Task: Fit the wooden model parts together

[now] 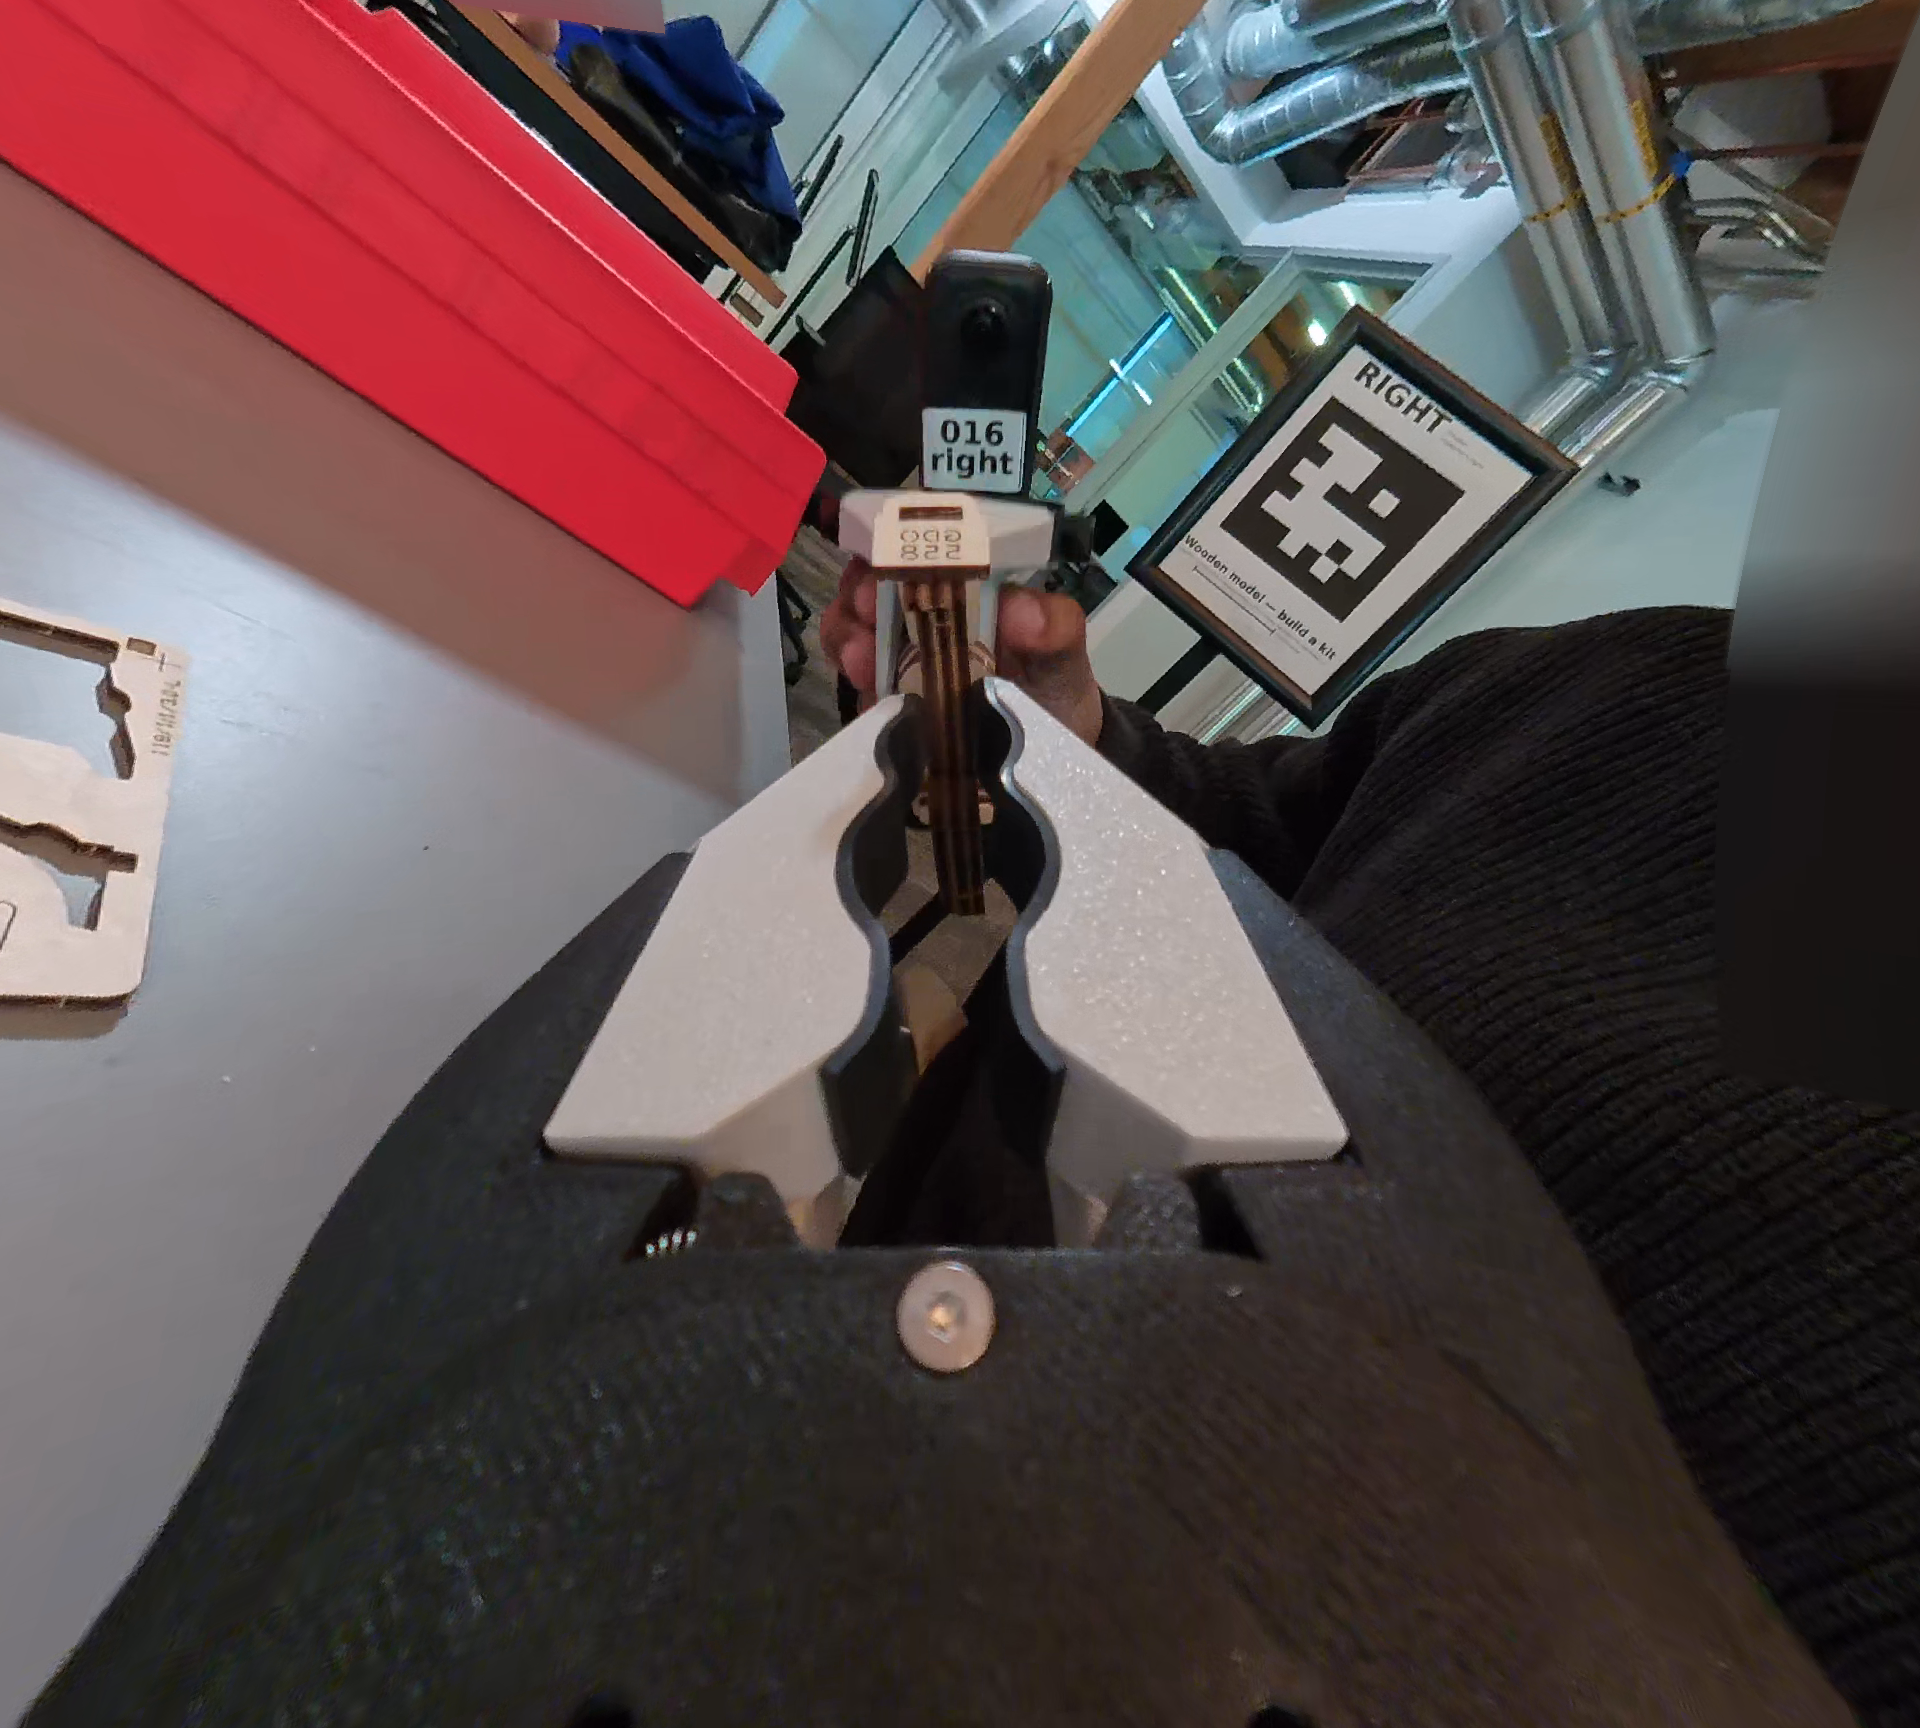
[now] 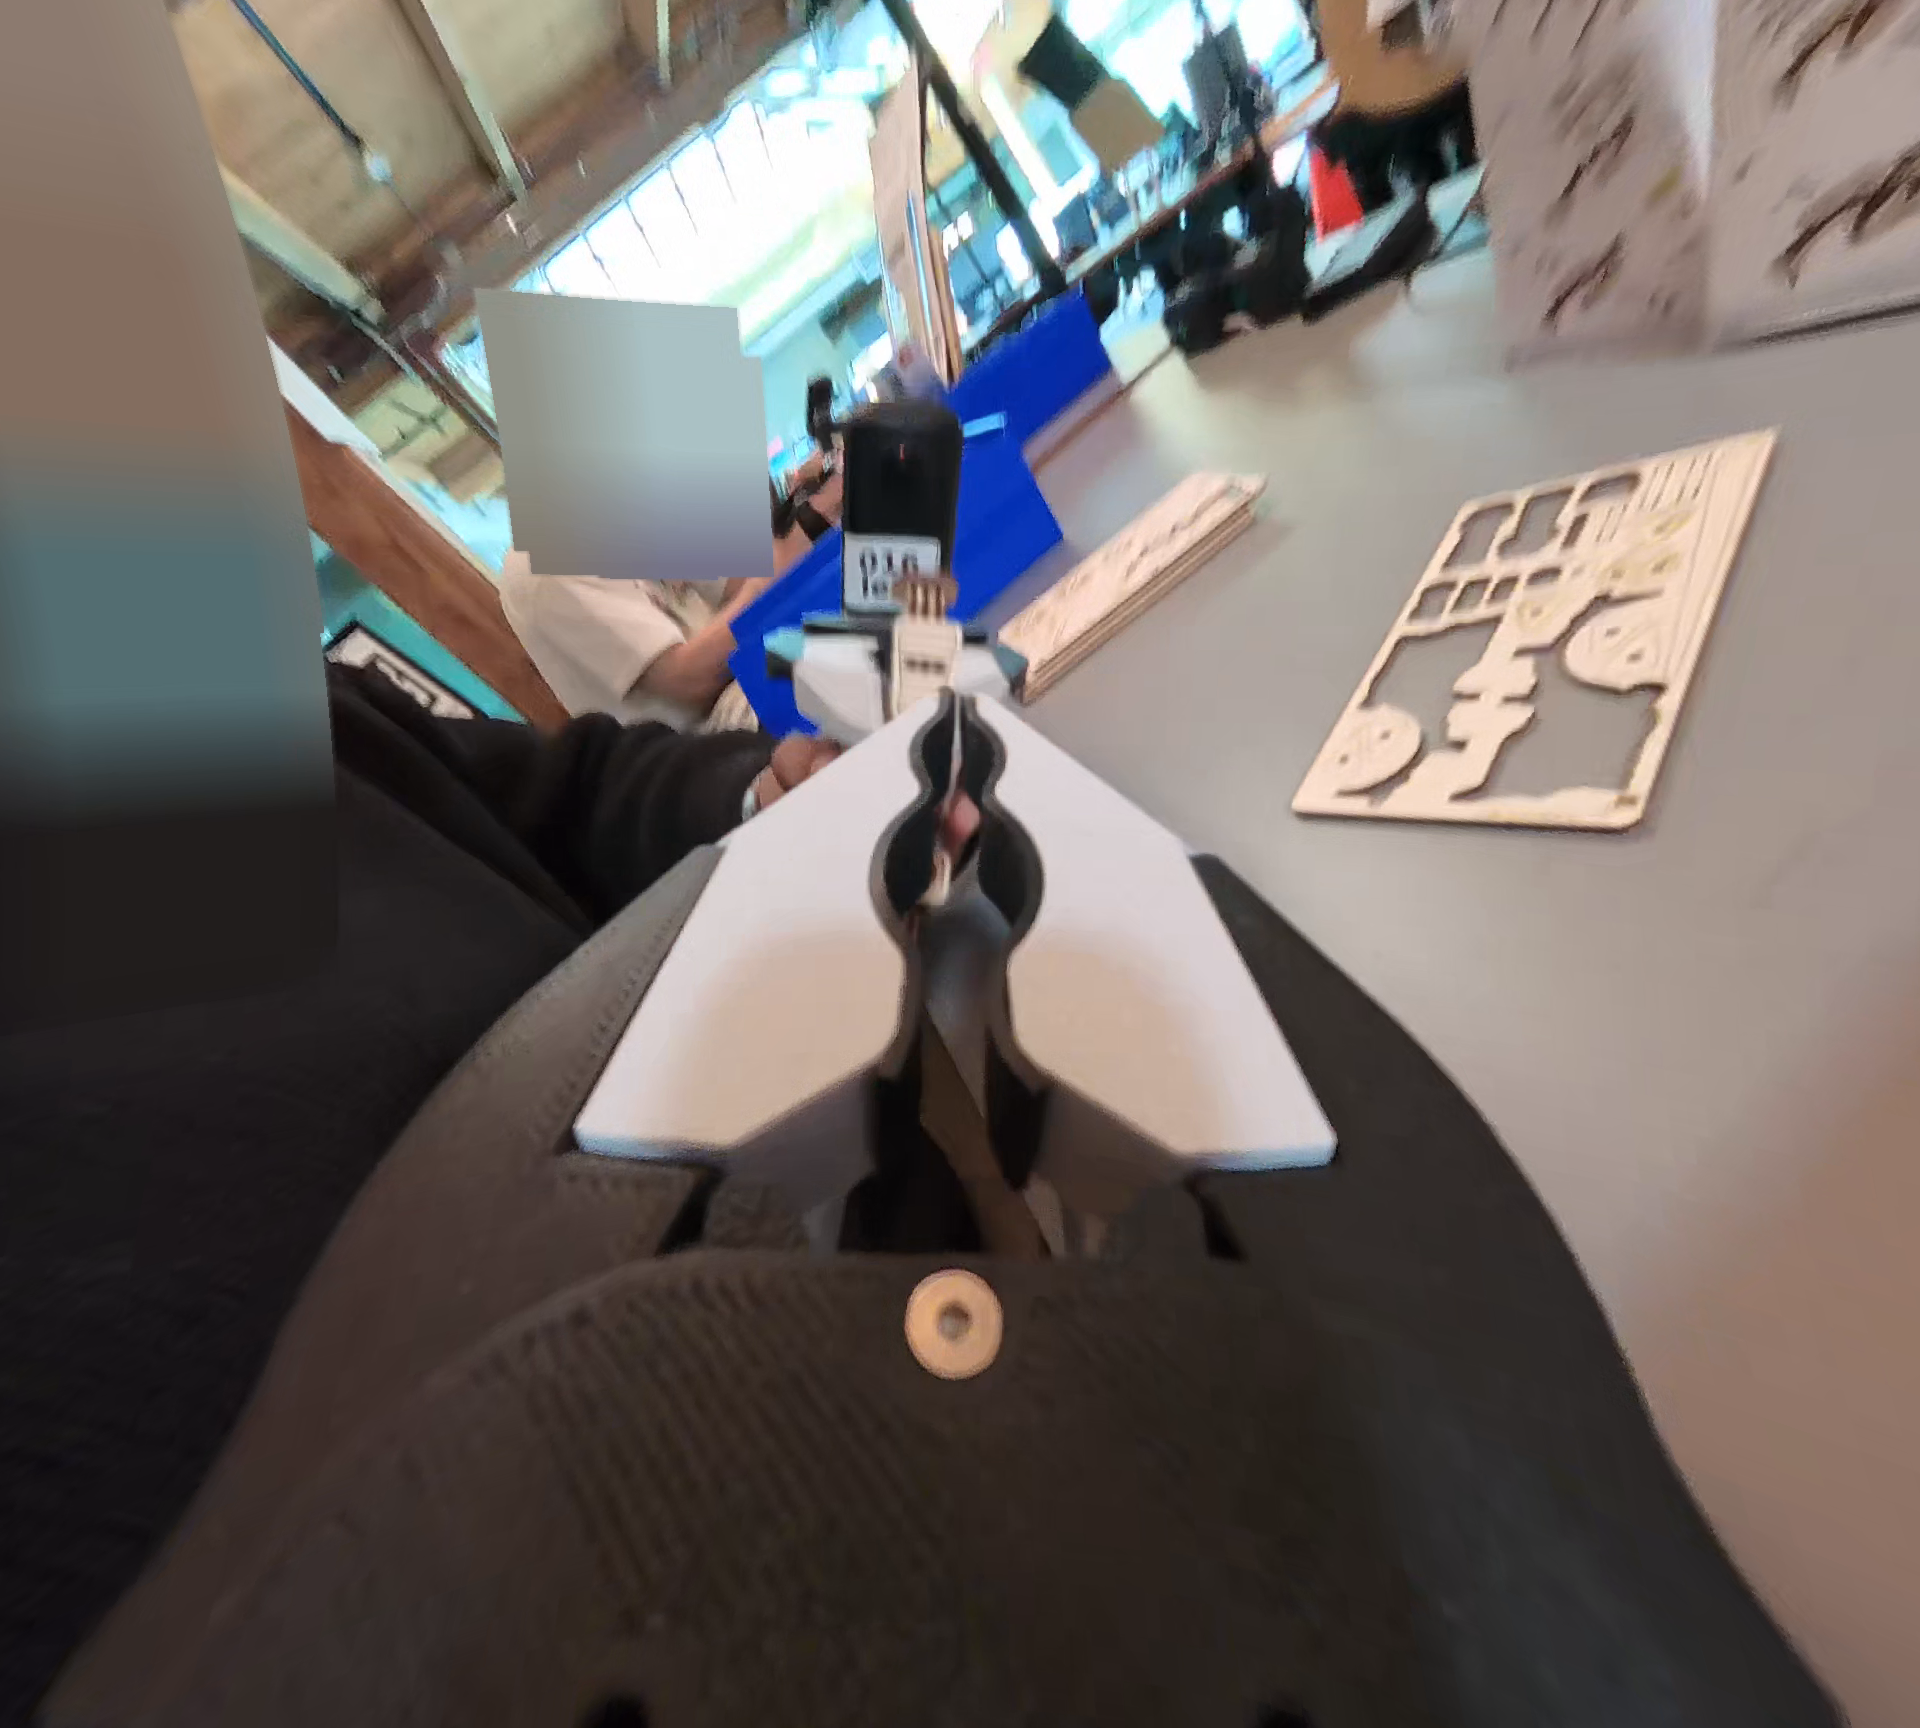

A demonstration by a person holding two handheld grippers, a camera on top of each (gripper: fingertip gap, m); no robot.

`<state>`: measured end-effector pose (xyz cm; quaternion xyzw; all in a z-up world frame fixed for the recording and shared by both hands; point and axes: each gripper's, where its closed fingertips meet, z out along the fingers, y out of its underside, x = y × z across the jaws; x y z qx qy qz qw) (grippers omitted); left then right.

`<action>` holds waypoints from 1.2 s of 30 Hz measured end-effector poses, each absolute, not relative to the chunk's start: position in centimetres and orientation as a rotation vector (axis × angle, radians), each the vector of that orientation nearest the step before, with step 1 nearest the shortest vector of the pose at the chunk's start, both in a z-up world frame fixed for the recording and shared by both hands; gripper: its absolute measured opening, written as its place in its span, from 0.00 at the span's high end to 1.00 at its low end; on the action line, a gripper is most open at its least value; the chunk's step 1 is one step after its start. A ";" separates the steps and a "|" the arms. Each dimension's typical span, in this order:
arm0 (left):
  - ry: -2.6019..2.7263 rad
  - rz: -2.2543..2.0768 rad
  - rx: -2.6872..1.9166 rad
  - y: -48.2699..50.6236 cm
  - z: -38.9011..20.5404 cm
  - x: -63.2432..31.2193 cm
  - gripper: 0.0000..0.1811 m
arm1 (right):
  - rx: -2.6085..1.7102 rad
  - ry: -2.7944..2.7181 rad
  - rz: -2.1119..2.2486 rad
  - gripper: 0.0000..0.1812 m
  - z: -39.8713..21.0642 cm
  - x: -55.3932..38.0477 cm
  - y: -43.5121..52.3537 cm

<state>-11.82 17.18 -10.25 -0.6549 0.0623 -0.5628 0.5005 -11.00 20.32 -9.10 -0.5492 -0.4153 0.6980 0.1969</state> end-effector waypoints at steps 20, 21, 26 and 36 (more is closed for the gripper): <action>0.122 -1.383 -1.641 17.5 -11.2 -12.1 0.96 | -1.644 -1.274 2.014 0.98 -10.3 -10.5 19.9; 0.131 -1.394 -1.647 17.4 -11.3 -11.7 0.97 | -1.650 -1.295 2.009 0.97 -10.6 -10.6 19.5; 0.119 -1.400 -1.662 17.6 -11.6 -12.0 0.96 | -1.693 -1.412 2.028 0.96 -11.7 -10.9 17.6; 0.129 -1.431 -1.668 17.4 -11.7 -11.4 0.96 | -1.700 -1.378 2.041 0.97 -11.6 -10.8 18.1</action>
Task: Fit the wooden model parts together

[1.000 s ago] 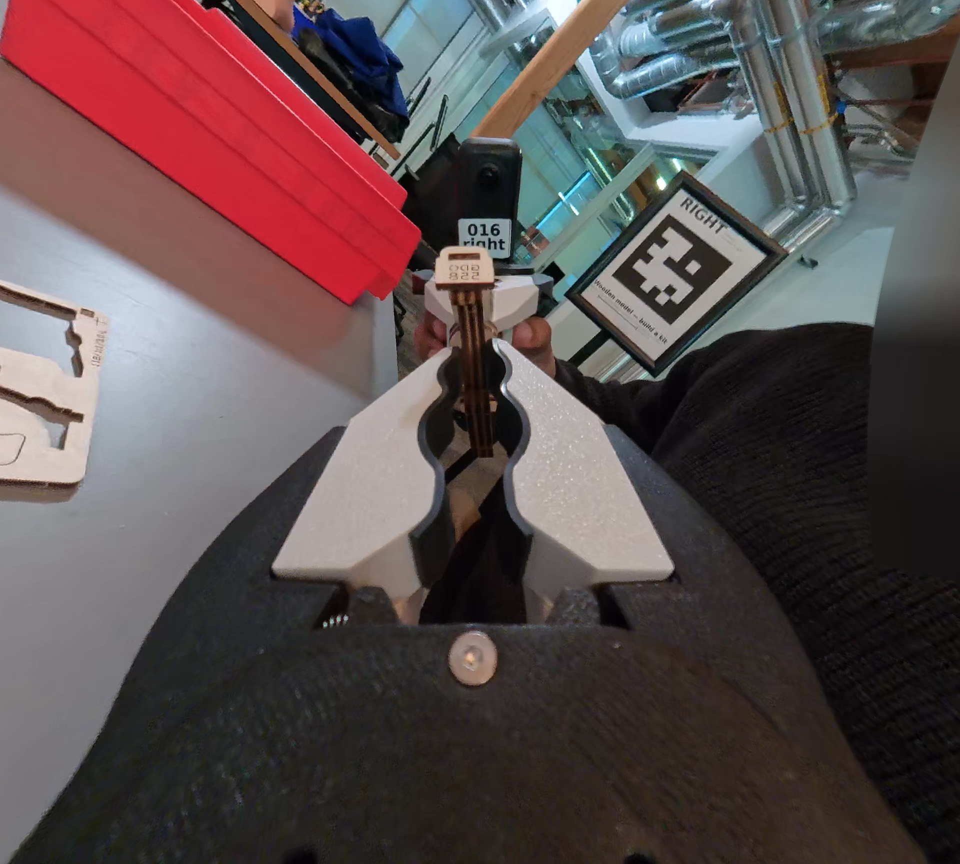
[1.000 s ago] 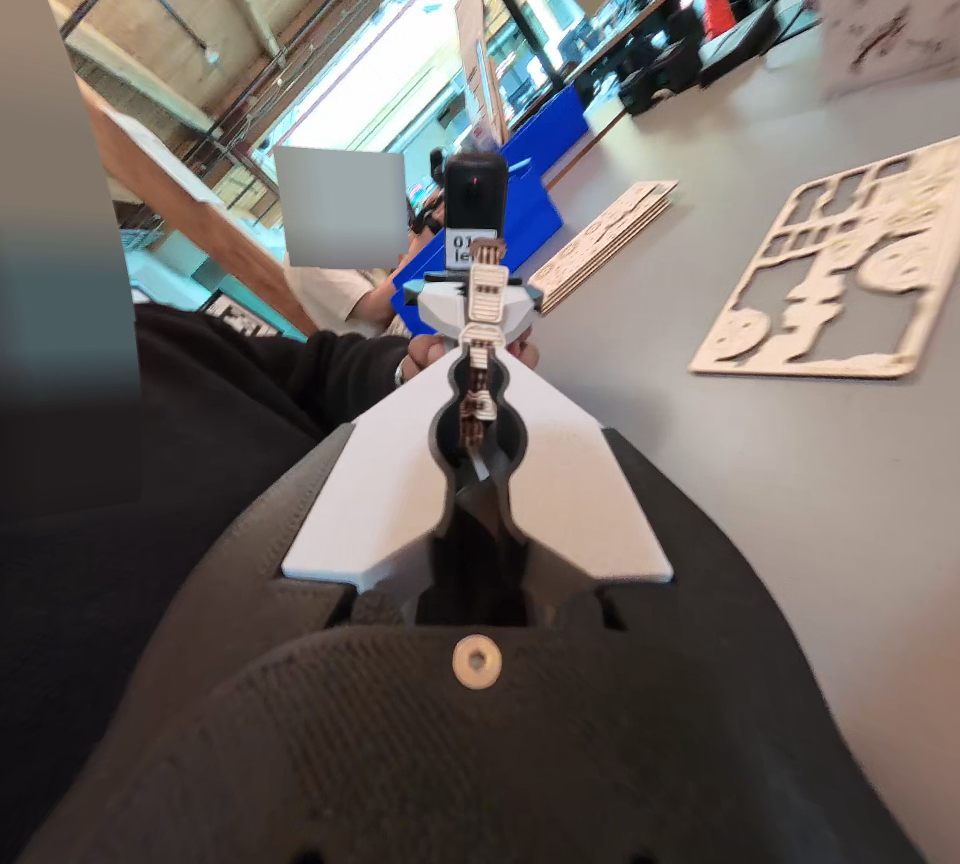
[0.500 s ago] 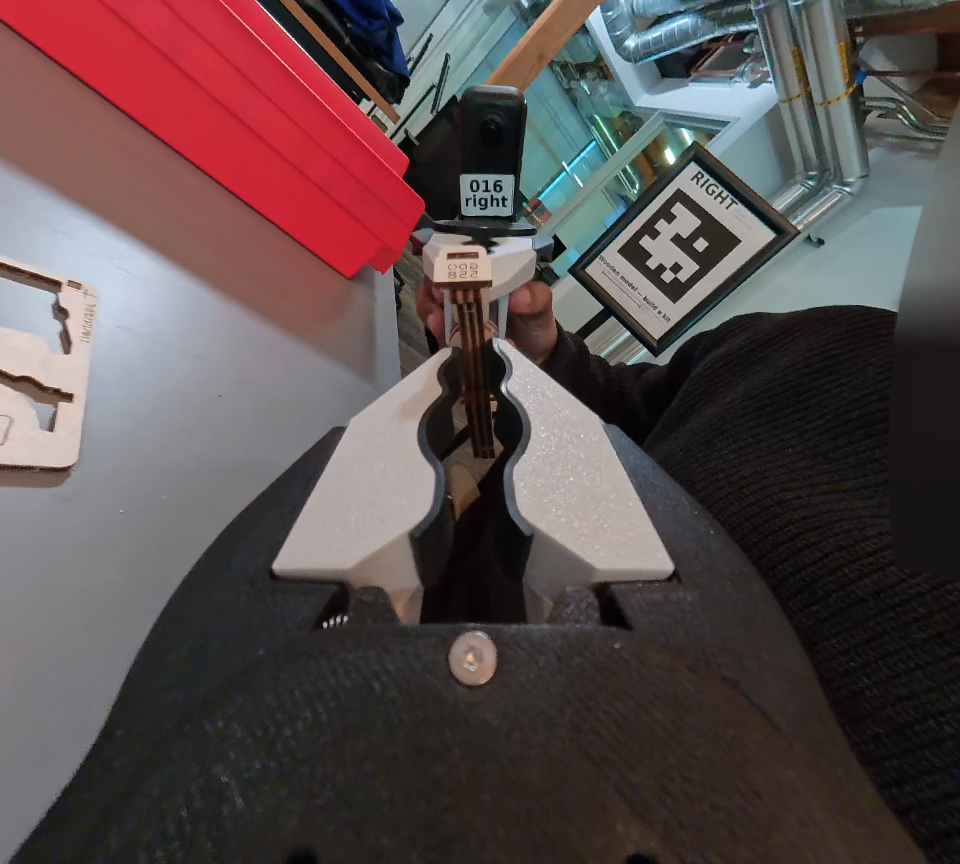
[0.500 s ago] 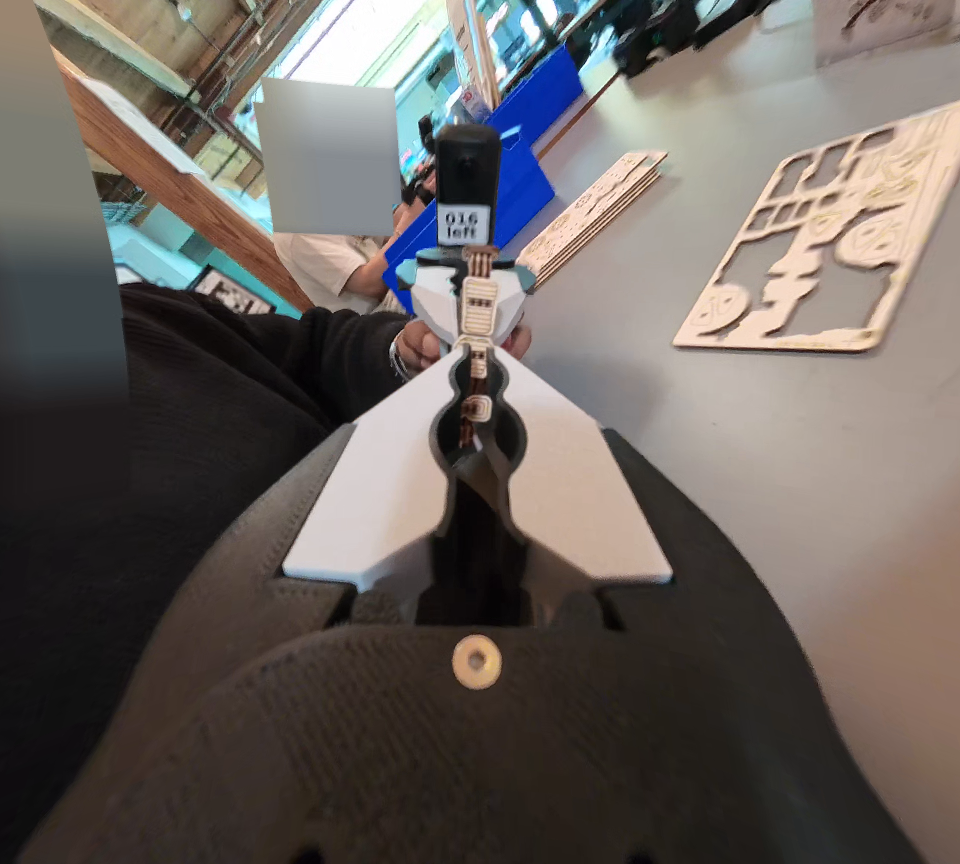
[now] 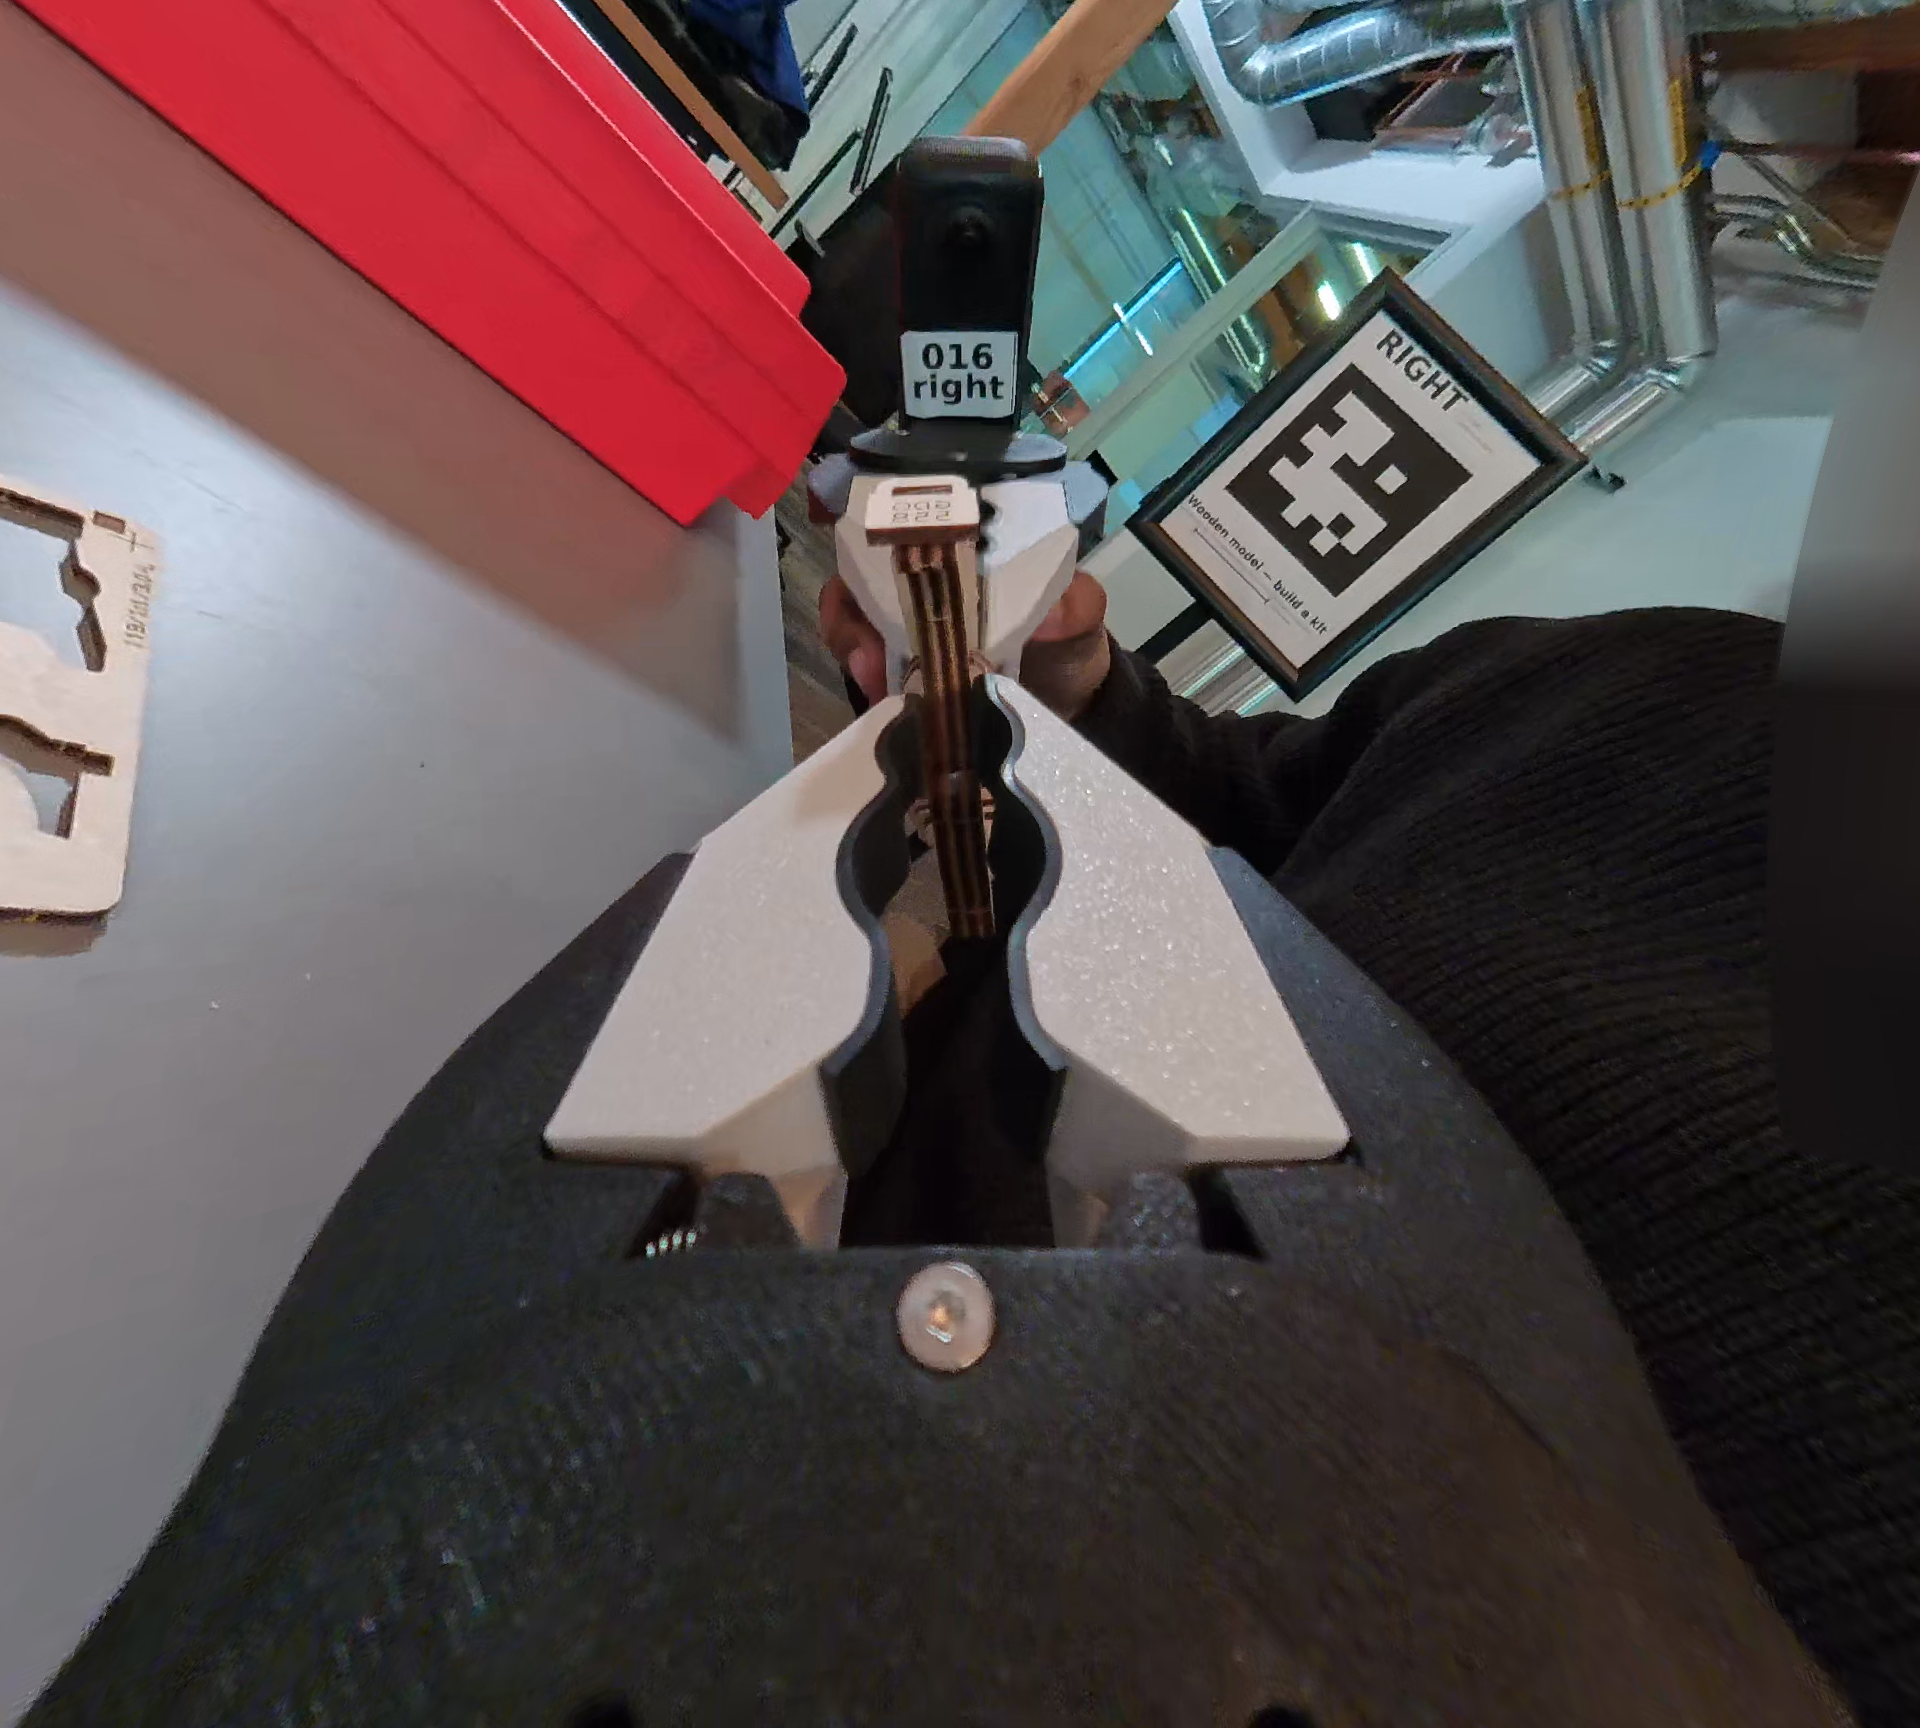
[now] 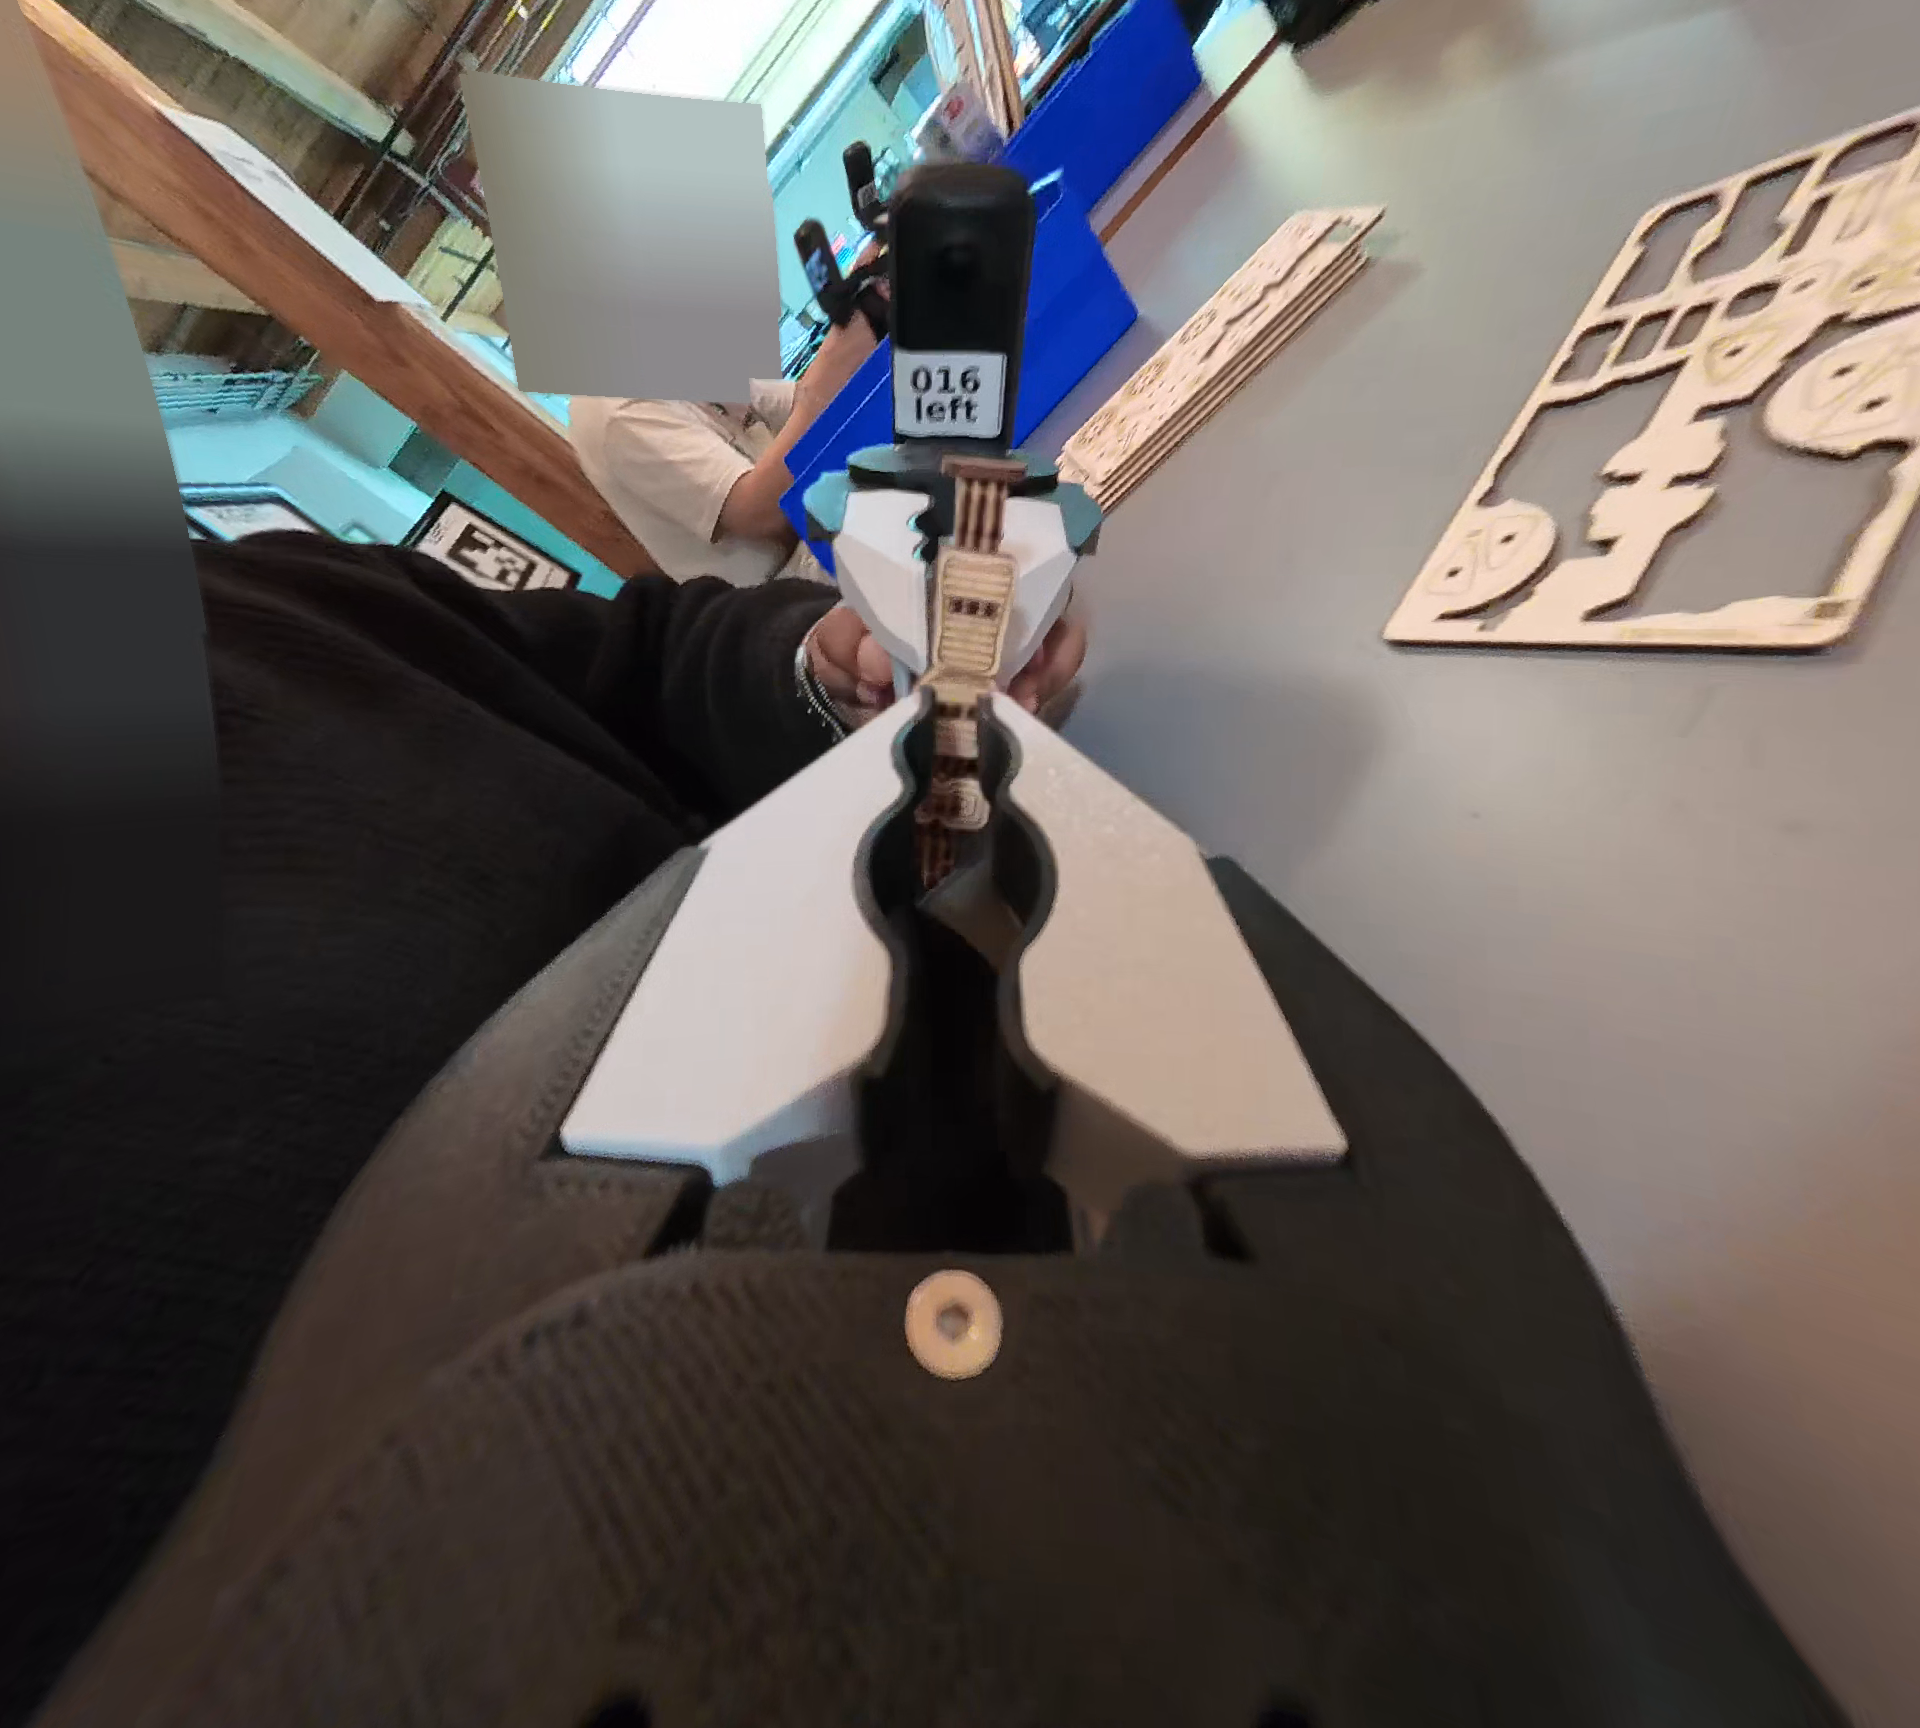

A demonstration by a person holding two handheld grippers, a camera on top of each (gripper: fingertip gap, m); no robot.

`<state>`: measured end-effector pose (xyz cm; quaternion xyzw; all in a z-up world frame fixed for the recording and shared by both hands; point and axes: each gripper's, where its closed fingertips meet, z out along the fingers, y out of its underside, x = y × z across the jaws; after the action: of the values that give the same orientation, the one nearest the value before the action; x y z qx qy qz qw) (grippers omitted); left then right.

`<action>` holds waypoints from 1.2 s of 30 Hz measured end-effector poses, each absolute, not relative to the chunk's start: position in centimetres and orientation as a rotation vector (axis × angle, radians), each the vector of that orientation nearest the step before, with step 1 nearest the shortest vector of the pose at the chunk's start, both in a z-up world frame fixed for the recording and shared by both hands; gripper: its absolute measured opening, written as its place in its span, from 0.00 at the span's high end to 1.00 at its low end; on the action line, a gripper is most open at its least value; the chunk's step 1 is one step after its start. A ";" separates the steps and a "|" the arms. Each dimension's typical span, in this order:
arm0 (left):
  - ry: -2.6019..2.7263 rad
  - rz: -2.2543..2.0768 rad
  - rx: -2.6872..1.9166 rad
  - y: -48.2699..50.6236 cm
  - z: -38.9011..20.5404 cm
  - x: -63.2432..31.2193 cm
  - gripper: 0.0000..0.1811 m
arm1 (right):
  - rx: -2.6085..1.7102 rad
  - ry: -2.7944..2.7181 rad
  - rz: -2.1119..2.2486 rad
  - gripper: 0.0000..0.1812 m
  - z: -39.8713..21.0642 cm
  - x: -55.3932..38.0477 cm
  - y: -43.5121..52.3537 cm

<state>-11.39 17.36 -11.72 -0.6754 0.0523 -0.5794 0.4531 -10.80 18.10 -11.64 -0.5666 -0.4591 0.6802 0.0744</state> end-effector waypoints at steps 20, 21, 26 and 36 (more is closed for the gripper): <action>0.080 -1.446 -1.629 17.6 -11.4 -12.1 0.96 | -1.706 -1.330 2.058 0.95 -11.6 -10.8 18.4; 0.081 -1.447 -1.630 17.6 -11.4 -12.1 0.96 | -1.706 -1.327 2.063 0.95 -11.6 -10.8 18.4; 0.072 -1.450 -1.628 17.6 -11.5 -12.2 0.96 | -1.698 -1.302 2.081 0.94 -11.5 -10.9 18.5; 0.052 -1.456 -1.626 17.8 -11.7 -12.4 0.96 | -1.699 -1.308 2.078 0.90 -11.8 -11.1 18.2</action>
<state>-12.36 17.78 -11.66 -0.6608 0.0213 -0.5919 0.4610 -11.06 18.24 -11.77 -0.5674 -0.4367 0.6937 0.0778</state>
